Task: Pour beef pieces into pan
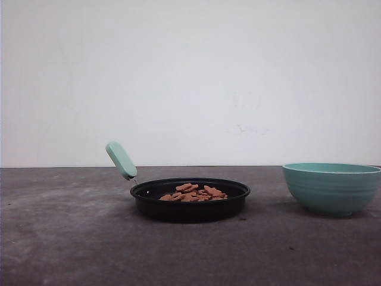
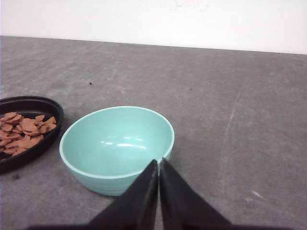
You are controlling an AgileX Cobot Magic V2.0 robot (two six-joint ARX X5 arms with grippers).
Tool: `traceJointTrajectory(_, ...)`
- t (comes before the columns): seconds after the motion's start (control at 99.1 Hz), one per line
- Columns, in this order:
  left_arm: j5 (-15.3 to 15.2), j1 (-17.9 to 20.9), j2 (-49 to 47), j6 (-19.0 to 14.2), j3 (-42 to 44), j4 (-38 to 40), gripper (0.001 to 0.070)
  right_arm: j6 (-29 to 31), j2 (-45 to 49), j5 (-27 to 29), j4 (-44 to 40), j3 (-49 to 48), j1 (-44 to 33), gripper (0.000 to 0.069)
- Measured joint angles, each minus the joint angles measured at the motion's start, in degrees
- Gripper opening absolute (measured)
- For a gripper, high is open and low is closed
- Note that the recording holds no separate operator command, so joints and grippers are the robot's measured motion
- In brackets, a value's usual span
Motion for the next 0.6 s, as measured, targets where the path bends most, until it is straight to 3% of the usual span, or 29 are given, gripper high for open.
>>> traceJointTrajectory(0.121, 7.89, 3.37, -4.94, 0.46, -15.69, 7.39, 0.0014, 0.02, 0.0, -0.02, 0.0, 0.0, 0.0, 0.0006)
traceJointTrajectory(0.212, 13.25, 3.96, -10.49, 0.44, -25.22, 8.2, 0.0013, 0.0, 0.0, 0.0, 0.02, 0.0, 0.0, 0.0006)
traceJointTrajectory(0.333, 14.16, 4.07, -17.84, 0.28, -32.85, 9.05, 0.0013, 0.0, 0.0, 0.02, 0.02, 0.0, 0.0, 0.0006)
traceJointTrajectory(0.595, 14.29, 4.07, -17.92, 1.05, -36.98, 11.87, 0.0012, 0.0, 0.0, 0.02, 0.07, -0.02, 0.0, 0.0006)
